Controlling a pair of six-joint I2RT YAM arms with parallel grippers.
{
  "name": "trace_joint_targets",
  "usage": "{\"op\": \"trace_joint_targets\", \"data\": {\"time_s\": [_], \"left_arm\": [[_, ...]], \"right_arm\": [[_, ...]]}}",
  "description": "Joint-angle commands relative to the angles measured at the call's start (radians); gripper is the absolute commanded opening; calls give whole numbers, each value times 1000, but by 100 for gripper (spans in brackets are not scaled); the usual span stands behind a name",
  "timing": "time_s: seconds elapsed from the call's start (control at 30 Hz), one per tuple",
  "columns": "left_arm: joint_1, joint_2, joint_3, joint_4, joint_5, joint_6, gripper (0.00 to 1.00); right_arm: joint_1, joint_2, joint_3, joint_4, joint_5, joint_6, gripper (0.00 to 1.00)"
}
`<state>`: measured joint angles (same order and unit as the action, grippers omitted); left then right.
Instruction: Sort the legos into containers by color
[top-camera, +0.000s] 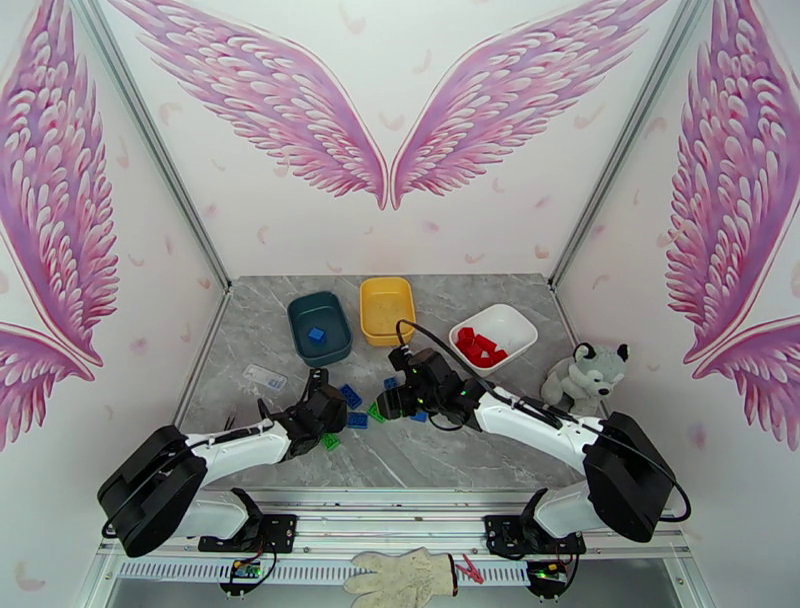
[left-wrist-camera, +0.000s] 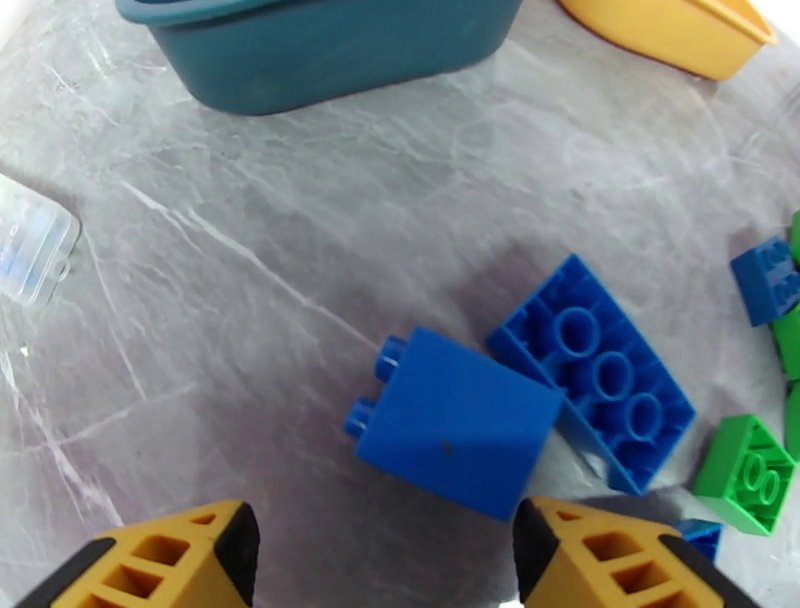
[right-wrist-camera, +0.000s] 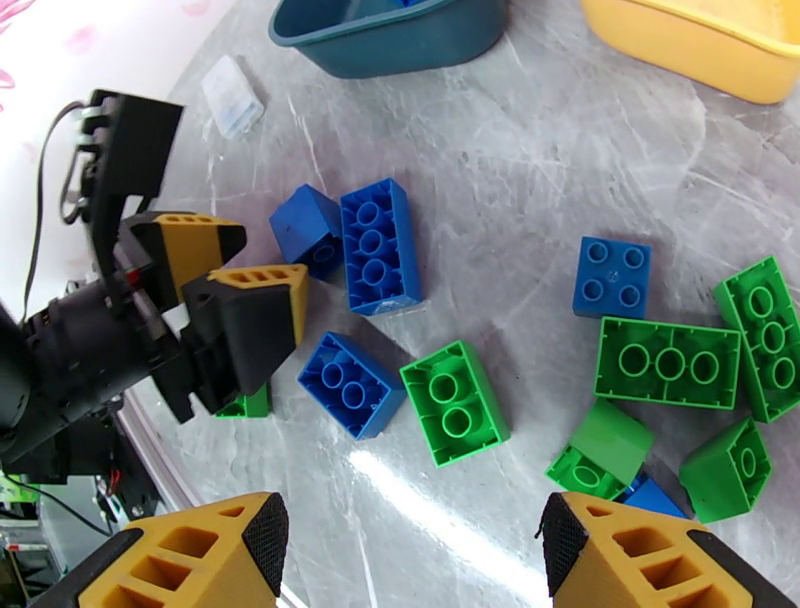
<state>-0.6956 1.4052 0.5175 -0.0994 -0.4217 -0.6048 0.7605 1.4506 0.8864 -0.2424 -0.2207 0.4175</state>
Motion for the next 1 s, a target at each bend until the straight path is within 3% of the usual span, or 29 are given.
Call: {"op": "trace_joint_targets", "data": {"time_s": [0.0, 0.37, 0.67, 0.97], "left_arm": [[21, 30, 46, 6, 23, 38, 71], [101, 140, 117, 41, 76, 83, 66], [110, 187, 147, 70, 95, 91, 59], [104, 114, 126, 68, 112, 89, 41]], "right_arm": [[10, -2, 28, -8, -12, 0, 73], [10, -2, 27, -9, -11, 1, 73], [11, -4, 27, -11, -8, 1, 73], [11, -3, 28, -12, -5, 0, 71]]}}
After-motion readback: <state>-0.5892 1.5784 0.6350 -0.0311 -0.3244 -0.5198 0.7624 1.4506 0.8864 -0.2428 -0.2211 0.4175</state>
